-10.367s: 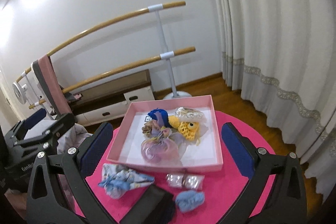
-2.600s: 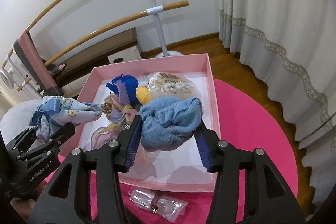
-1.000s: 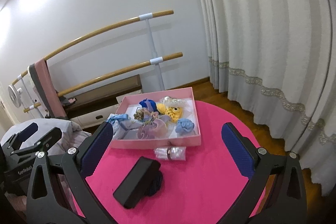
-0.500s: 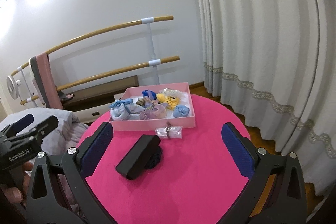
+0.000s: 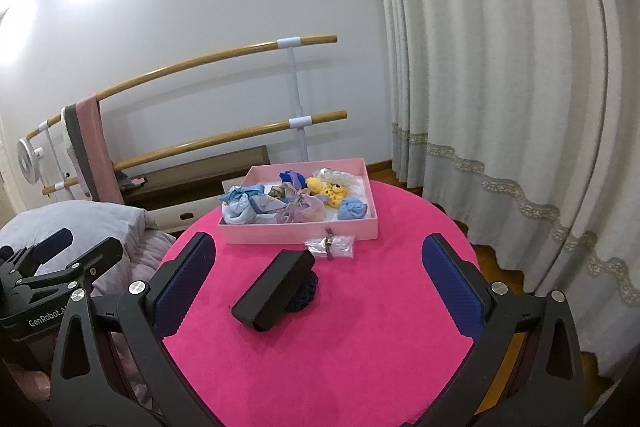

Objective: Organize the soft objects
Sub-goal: 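Withdraw both tools from the box toward the black leather case, then grasp the black leather case with the left gripper while the right grasps the clear strapped plastic roll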

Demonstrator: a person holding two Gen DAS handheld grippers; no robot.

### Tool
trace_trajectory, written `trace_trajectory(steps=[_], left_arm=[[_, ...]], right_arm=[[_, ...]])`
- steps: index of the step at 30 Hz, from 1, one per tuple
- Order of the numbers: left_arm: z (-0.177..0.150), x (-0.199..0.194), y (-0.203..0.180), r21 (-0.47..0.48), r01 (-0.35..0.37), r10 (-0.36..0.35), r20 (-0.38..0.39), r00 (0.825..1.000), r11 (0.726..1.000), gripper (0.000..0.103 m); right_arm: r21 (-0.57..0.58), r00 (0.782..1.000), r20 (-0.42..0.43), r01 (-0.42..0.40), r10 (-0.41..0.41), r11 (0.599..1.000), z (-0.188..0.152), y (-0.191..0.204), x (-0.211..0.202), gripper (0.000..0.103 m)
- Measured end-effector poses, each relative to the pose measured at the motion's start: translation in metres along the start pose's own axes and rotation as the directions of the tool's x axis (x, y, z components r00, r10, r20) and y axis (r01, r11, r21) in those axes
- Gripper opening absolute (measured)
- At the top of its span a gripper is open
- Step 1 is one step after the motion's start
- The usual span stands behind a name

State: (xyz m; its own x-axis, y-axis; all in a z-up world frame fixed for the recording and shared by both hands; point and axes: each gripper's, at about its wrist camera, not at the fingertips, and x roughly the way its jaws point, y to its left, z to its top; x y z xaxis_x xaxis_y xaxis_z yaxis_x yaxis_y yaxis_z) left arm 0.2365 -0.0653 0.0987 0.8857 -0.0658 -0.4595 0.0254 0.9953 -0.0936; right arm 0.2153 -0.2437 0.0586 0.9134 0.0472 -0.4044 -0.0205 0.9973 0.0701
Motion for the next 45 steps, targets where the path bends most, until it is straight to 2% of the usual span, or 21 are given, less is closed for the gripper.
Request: trace_trajectory(steps=[15, 28, 33, 43, 45], left_arm=[[0.0, 0.026, -0.006, -0.002, 0.01, -0.01, -0.043, 0.999, 1.0, 0.103], [-0.01, 0.107, -0.02, 0.028, 0.052, -0.045, -0.186, 0.982, 0.998, 0.103], [-0.015, 0.15, -0.026, 0.044, 0.083, -0.07, -0.249, 0.966, 0.996, 0.103], [-0.026, 0.243, -0.044, 0.053, 0.145, -0.116, -0.364, 0.924, 0.988, 0.103], [-0.03, 0.263, -0.047, 0.046, 0.156, -0.125, -0.392, 0.911, 0.987, 0.103]], right_arm=[[0.033, 1.0, -0.013, 0.028, -0.028, 0.999, -0.003, -0.018, 0.009, 0.103], [0.061, 0.993, -0.103, 0.057, -0.051, 0.996, -0.017, -0.038, 0.051, 0.103], [0.065, 0.987, -0.152, 0.067, -0.056, 0.996, -0.025, -0.042, 0.077, 0.103], [0.075, 0.963, -0.26, 0.095, -0.072, 0.993, -0.044, -0.056, 0.133, 0.103], [0.078, 0.959, -0.275, 0.096, -0.071, 0.992, -0.047, -0.059, 0.142, 0.103]])
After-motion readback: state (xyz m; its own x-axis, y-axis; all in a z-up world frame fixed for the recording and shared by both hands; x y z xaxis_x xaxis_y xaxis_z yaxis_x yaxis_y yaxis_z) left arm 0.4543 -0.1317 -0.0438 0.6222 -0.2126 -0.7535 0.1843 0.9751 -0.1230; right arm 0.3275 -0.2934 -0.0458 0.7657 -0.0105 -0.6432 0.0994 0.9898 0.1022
